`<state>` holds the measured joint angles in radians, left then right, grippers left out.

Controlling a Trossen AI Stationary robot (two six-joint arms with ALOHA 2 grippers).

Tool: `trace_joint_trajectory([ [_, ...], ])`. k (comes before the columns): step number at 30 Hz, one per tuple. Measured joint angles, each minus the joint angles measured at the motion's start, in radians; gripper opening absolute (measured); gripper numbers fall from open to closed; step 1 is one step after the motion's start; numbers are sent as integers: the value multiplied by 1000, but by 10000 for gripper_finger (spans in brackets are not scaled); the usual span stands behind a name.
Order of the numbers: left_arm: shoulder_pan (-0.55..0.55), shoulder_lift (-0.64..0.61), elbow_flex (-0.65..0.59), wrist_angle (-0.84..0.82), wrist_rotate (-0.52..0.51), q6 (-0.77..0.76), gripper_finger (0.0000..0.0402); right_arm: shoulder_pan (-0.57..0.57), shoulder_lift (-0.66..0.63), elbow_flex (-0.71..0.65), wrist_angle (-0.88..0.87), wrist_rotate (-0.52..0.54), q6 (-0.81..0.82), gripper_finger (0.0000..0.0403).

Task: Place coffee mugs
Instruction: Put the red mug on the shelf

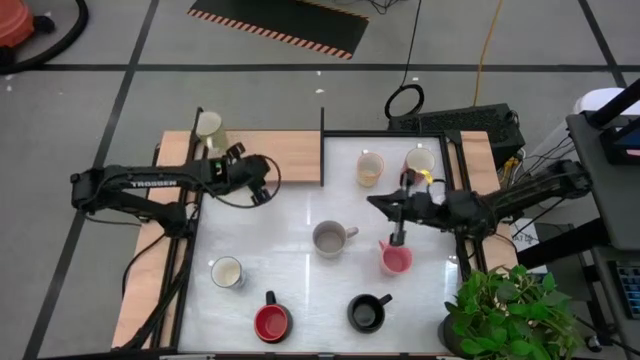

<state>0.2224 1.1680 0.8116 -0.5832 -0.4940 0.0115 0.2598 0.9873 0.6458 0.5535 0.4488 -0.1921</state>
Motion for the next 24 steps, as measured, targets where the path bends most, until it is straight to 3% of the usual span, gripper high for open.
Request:
trace_joint_trajectory([
  [3, -57, -38, 14, -2, 1, -21, 145, -17, 29, 174, -298, 0, 45, 0],
  [6, -120, -86, 53, -15, 1, -58, 145, -18, 69, 269, -444, -1, 69, 0],
  [15, -311, -206, 111, -102, 1, -206, 145, -30, 95, 297, -460, -4, 48, 0],
  [24, -460, -183, 111, -221, 0, -516, 145, -58, 90, 297, -469, -7, 48, 0],
])
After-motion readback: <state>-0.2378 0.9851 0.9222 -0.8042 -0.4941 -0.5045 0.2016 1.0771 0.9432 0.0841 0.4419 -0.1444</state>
